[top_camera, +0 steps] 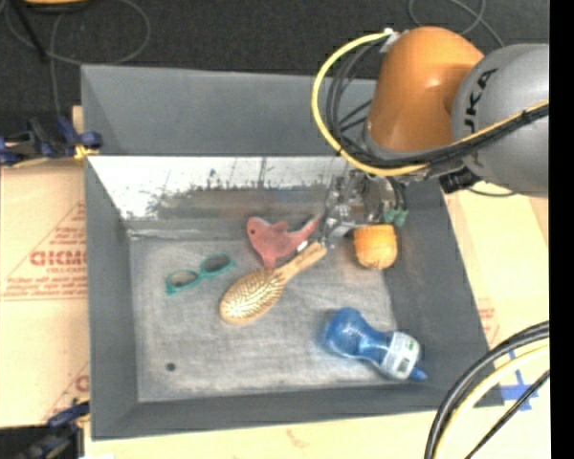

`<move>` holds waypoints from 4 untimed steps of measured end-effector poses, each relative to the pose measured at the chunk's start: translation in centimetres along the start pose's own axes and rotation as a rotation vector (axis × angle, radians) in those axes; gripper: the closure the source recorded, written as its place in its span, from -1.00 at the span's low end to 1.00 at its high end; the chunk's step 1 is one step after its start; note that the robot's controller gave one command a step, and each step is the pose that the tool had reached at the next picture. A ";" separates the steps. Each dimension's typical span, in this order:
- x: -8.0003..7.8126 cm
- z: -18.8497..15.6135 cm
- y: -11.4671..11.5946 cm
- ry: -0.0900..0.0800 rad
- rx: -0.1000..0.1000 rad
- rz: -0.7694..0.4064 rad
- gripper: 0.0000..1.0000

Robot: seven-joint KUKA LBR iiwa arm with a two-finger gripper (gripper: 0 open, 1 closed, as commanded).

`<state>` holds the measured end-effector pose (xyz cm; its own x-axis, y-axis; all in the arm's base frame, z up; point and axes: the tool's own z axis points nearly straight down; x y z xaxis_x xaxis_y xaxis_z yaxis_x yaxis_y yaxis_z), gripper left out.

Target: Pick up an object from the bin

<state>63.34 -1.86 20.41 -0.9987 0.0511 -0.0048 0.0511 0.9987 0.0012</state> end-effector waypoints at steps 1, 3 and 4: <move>-0.9 6.8 -0.1 0.001 0.001 0.006 -1.00; 0.9 12.6 1.3 -0.003 0.001 0.231 1.00; 0.9 12.6 1.2 -0.003 0.001 0.230 1.00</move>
Offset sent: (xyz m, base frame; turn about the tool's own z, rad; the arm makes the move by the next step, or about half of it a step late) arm 0.0000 0.0000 0.0000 0.0000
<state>62.61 -0.56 7.81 -0.9606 0.2778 -0.0071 0.2778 0.9606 0.0013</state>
